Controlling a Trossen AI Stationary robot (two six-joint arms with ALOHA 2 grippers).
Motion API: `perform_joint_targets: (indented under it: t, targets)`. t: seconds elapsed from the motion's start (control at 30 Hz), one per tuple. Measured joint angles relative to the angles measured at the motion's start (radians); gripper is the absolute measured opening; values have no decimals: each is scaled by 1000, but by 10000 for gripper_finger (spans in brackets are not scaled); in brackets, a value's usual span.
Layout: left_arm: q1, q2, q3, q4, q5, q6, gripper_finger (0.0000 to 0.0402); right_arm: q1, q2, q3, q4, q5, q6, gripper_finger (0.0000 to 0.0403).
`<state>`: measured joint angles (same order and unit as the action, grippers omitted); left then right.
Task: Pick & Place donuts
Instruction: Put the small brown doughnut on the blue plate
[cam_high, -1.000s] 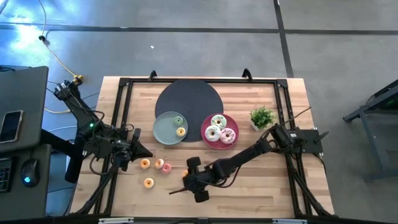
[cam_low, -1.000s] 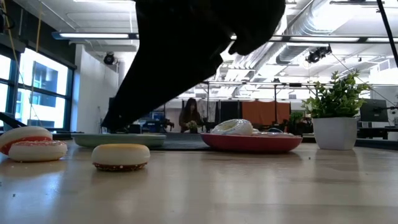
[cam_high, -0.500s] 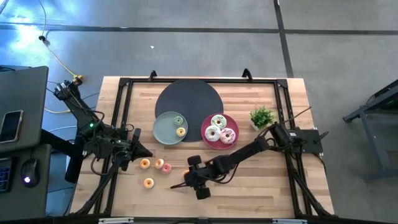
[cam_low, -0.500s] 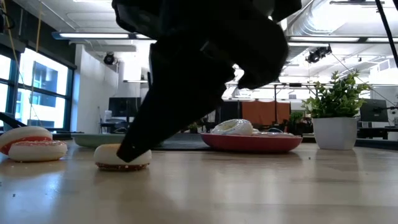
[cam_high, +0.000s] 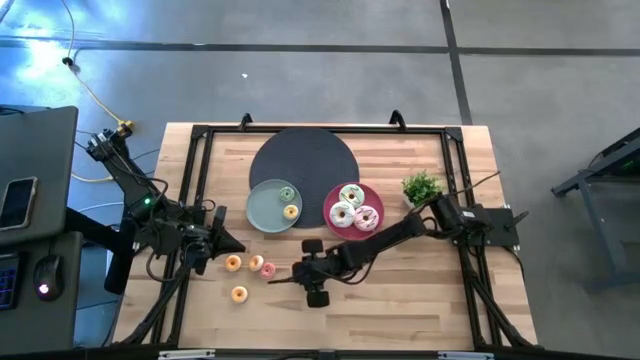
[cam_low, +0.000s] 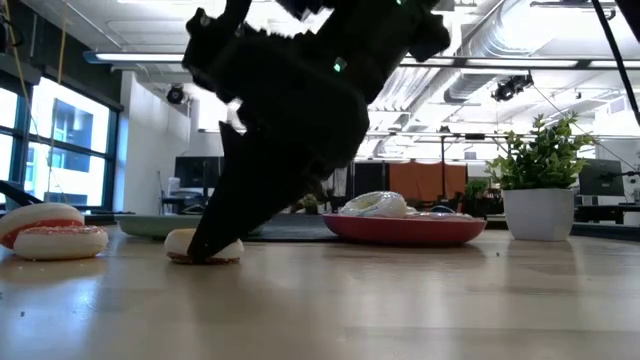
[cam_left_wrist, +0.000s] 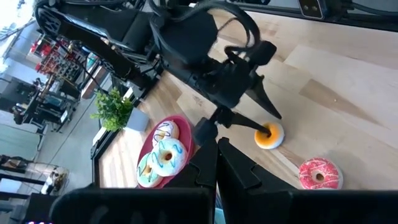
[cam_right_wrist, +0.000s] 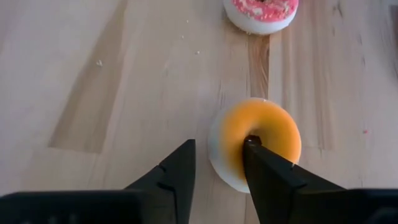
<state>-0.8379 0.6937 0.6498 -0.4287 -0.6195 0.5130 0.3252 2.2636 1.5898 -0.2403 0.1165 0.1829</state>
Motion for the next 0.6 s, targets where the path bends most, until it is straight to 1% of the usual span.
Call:
perform_joint_targets:
  t: [0.2,0.27,0.37,0.5,0.6]
  targets:
    - [0,-1,0,0,1,-21,0,-5,5,1,5,-9,62,121]
    - [0,-1,0,-1,1,-21,0,-10,-3,0,10,-16,108,121]
    - [0,-1,0,-1,1,-21,0,-25,-16,-2,9,-46,218,112]
    - [0,-1,0,-6,2,-21,0,-62,-25,-3,2,-97,412,74]
    - [0,0,0,-21,2,-21,0,-90,-25,-3,31,-146,489,33]
